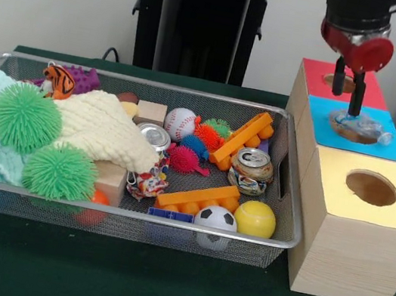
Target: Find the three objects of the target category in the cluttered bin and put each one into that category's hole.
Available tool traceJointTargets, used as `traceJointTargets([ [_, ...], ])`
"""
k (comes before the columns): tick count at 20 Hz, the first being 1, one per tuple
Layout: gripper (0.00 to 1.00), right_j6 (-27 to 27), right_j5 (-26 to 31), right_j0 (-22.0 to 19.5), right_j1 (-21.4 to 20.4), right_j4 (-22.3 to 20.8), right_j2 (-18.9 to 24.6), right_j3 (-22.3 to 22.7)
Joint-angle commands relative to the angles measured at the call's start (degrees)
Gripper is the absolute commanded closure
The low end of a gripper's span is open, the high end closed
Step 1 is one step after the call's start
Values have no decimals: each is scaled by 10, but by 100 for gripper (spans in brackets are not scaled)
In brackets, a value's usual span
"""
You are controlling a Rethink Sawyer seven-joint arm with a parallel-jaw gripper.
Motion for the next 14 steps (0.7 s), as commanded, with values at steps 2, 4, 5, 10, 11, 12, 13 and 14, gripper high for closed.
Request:
traceJointTargets([
  [2, 0, 43, 87, -17, -75, -20, -5, 15],
  [4, 0, 45, 101, -16, -89, -17, -5, 16],
  [5, 0, 48, 112, -13, -97, -18, -7, 13],
  [10, 0, 59, 151, -4, -116, -27, -14, -4],
  [11, 0, 59, 143, -2, -113, -26, -15, -2],
  [12, 0, 61, 134, 1, -107, -29, -16, -3],
  [13, 0, 57, 118, -1, -97, -27, -14, -1],
  [14, 0, 57, 108, 0, -90, -27, -13, 0],
])
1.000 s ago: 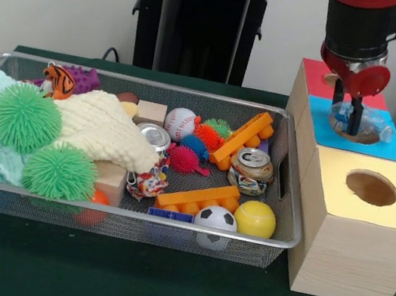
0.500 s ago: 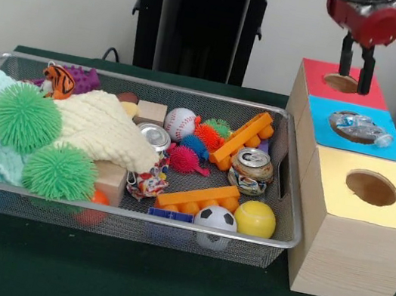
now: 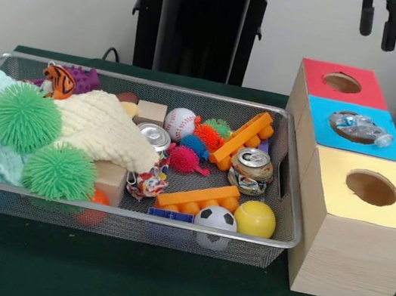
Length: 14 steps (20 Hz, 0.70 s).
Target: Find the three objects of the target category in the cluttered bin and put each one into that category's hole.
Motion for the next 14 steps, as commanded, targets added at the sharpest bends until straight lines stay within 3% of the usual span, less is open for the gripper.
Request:
traceJointTargets([
  [1, 0, 51, 11, -2, 17, -24, 11, 4],
  [8, 0, 20, -42, -13, 54, -41, 19, -6],
  [9, 100, 27, -37, -9, 58, -43, 15, -10],
  [11, 100, 25, -56, 2, 66, -67, 2, -25],
  [14, 100, 21, -93, -6, 86, -64, 20, -20],
])
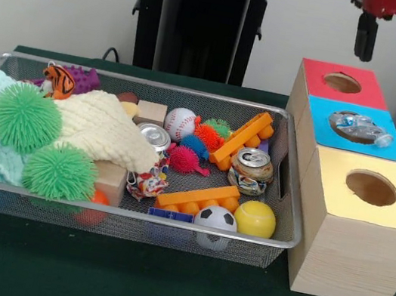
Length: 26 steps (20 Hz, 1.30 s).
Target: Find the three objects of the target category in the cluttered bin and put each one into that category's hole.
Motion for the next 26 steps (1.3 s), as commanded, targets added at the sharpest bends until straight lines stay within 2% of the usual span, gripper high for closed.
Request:
traceJointTargets([
  [1, 100, 20, -98, -11, 59, -39, 27, -14],
  [9, 100, 45, -194, -15, 132, -22, 65, -27],
  [14, 100, 71, -234, -16, 154, 10, 96, -29],
  [21, 100, 132, -220, -21, 128, 101, 161, 4],
  [26, 100, 123, -199, 0, 111, 116, 137, 8],
])
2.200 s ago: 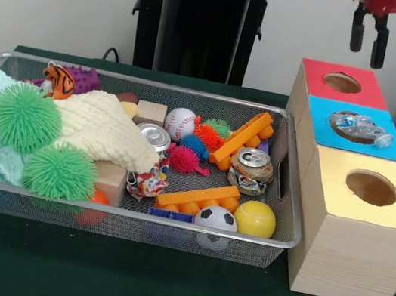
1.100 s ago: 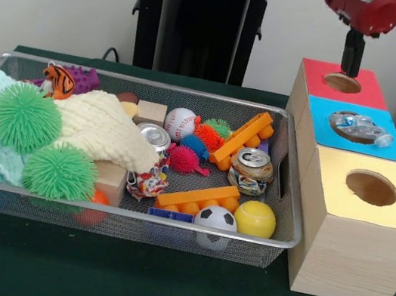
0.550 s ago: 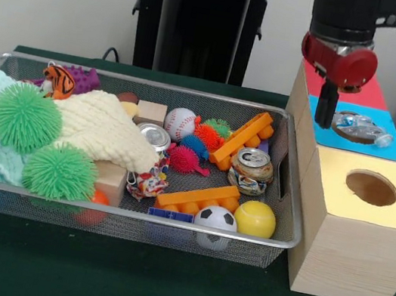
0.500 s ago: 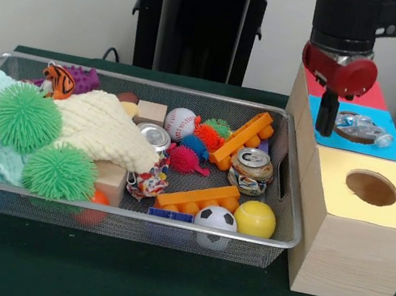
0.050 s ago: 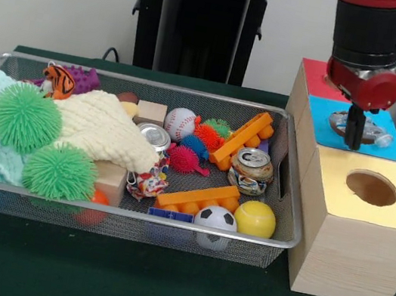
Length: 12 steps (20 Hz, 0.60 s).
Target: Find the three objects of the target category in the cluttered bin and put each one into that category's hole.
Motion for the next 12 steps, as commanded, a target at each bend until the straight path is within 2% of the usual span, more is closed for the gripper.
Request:
traceJointTargets([
  [1, 100, 120, 19, 8, -6, 48, 59, 12],
  [12, 100, 118, 98, 34, -37, 31, 2, 15],
])
